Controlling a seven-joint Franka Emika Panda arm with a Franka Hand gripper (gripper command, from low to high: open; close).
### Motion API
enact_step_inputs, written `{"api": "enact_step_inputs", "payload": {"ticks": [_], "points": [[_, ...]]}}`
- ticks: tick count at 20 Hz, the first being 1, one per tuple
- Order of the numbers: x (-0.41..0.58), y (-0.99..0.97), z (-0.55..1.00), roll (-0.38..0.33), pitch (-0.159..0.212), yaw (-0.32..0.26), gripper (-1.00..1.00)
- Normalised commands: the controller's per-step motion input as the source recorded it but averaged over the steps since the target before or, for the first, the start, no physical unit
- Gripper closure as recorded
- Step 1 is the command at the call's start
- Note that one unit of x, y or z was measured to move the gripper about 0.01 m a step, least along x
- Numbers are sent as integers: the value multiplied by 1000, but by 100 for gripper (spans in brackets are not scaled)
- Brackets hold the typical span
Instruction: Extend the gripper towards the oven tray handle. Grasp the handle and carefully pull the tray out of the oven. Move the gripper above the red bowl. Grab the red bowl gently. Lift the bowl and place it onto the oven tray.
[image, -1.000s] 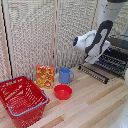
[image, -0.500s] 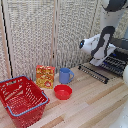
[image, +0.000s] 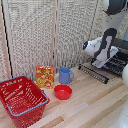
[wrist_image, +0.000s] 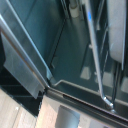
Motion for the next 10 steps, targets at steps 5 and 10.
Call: {"api": "enact_step_inputs", "payload": {"ticks": [5,10], "points": [[-158,-411,54,-3,0,83,100],[-155,-547,113,3,0,156,100]]}}
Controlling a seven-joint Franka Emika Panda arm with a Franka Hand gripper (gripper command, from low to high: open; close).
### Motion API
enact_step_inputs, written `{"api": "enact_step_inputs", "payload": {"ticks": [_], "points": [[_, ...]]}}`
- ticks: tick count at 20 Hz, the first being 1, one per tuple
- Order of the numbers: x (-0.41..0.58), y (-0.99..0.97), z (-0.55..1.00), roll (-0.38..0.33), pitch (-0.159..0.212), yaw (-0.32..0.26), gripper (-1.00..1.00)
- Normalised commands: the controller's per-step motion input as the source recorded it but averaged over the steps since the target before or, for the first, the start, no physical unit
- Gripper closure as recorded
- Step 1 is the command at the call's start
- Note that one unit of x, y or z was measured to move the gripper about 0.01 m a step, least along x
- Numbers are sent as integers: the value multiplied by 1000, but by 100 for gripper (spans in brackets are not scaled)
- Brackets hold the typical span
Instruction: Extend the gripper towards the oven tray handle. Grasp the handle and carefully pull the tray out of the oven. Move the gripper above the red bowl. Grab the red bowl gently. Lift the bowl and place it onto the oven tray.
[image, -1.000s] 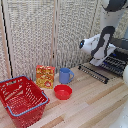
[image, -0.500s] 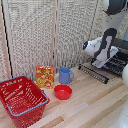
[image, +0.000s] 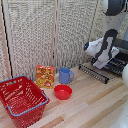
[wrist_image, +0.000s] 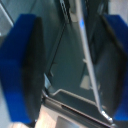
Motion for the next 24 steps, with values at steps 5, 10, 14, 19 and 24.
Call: {"api": "enact_step_inputs", "payload": {"ticks": [5,10,14,19,24], "points": [[-149,-107,78,0,0,35,100],[-47,538,-55,-16,-3,22,100],[55,846,-278,-9,-83,25,100],[194,923,-378,0,-109,15,100],[204,970,-480,0,-84,24,100]]}}
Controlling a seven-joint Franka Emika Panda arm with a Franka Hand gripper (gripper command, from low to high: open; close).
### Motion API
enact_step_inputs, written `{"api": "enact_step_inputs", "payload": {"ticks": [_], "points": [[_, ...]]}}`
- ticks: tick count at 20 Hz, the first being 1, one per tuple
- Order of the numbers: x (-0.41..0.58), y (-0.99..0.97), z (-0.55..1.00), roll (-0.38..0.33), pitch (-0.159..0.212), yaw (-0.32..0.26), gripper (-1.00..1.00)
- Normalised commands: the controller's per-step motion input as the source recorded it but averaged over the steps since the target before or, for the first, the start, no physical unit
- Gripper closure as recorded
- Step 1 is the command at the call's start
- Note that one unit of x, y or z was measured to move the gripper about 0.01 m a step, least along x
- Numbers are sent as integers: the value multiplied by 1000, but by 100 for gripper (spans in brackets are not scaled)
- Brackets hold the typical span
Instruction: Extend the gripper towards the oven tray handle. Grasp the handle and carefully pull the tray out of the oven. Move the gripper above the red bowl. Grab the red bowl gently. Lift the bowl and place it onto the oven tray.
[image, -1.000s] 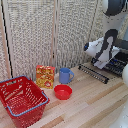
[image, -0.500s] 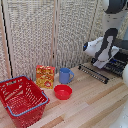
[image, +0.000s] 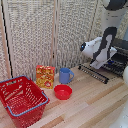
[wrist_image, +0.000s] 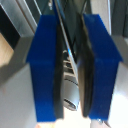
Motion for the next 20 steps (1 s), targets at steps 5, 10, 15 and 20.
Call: {"api": "enact_step_inputs", "payload": {"ticks": [5,10,15,20], "points": [[217,945,-541,54,-36,21,100],[123,993,-717,14,-1,0,100],[35,985,-464,-2,-27,-21,100],[74,949,-50,-34,-16,-36,100]]}}
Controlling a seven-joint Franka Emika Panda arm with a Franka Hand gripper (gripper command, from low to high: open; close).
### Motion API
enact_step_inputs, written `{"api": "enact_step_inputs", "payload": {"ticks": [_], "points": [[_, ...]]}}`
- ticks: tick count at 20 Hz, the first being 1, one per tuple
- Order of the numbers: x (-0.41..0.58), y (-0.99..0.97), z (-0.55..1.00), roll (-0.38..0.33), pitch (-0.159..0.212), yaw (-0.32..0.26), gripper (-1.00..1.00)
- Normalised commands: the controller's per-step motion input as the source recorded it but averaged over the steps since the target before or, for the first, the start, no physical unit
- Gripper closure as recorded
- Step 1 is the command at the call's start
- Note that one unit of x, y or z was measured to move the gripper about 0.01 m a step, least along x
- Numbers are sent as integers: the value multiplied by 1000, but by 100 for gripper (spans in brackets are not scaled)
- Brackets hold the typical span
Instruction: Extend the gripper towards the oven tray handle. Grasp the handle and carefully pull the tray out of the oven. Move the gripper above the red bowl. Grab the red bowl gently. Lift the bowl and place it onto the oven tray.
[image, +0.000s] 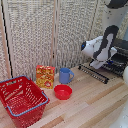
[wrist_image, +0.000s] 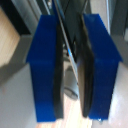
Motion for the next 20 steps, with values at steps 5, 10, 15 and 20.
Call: {"api": "enact_step_inputs", "payload": {"ticks": [5,10,15,20], "points": [[33,1000,-40,-35,-8,0,100],[99,873,-89,-63,-1,-4,100],[92,36,-34,-8,4,55,-100],[158,-19,102,0,23,33,-100]]}}
